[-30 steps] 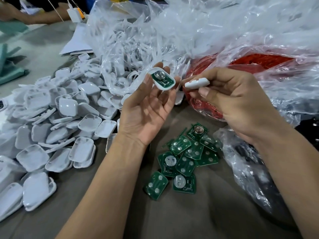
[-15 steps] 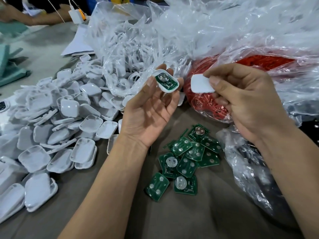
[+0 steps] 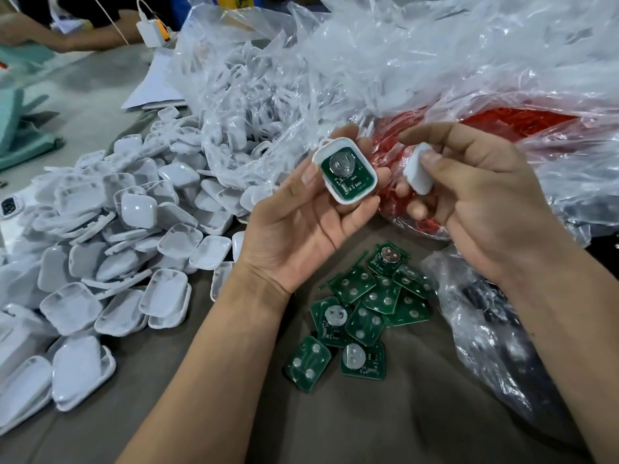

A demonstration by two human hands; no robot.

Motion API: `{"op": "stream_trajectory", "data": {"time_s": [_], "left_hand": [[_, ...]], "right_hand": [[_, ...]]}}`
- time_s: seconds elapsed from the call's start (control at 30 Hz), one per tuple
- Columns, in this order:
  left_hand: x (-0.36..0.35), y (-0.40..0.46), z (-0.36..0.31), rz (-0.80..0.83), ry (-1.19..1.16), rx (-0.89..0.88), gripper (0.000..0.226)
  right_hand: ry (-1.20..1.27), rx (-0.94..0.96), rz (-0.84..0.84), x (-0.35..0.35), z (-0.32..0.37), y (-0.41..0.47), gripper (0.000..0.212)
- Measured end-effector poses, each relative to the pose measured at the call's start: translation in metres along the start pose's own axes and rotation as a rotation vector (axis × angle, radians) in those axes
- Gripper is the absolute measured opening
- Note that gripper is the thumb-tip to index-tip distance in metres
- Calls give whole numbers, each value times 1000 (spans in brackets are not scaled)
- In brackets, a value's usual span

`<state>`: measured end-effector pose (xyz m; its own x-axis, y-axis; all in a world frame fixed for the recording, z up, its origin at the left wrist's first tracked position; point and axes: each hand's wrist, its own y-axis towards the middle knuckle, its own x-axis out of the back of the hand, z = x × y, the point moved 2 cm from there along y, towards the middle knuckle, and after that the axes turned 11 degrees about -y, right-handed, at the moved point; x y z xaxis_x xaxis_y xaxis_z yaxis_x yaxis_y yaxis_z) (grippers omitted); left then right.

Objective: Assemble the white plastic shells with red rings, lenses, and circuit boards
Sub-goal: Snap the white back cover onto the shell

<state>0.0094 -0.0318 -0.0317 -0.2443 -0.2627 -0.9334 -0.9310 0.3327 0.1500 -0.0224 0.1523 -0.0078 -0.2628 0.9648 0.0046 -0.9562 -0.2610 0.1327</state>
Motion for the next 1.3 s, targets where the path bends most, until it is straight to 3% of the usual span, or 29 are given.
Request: {"op": "stream_trajectory", "data": {"time_s": [0.1, 0.3, 0.47, 0.7, 0.8, 1.13, 1.3], "left_hand": [[1, 1, 0, 19, -12, 23, 60], [-1, 0, 1, 9, -7, 32, 60], [-3, 0, 1, -41, -58, 24, 64], [-8, -1, 2, -64, -205, 50, 57], [-9, -1, 3, -57, -268, 73, 57], [-14, -3, 2, -8, -431, 155, 54], [-11, -2, 3, -1, -408, 147, 54]], "right_hand": [[-29, -16, 52, 1, -1, 0, 13], [-337, 52, -23, -2, -5, 0, 32], [-377, 1, -13, -7, -13, 0, 6], [-262, -6, 58, -10, -9, -1, 18], [-268, 34, -5, -9, -7, -3, 30], [-91, -3, 9, -7, -1, -3, 26], [-103, 53, -3, -7, 3, -6, 37]]}}
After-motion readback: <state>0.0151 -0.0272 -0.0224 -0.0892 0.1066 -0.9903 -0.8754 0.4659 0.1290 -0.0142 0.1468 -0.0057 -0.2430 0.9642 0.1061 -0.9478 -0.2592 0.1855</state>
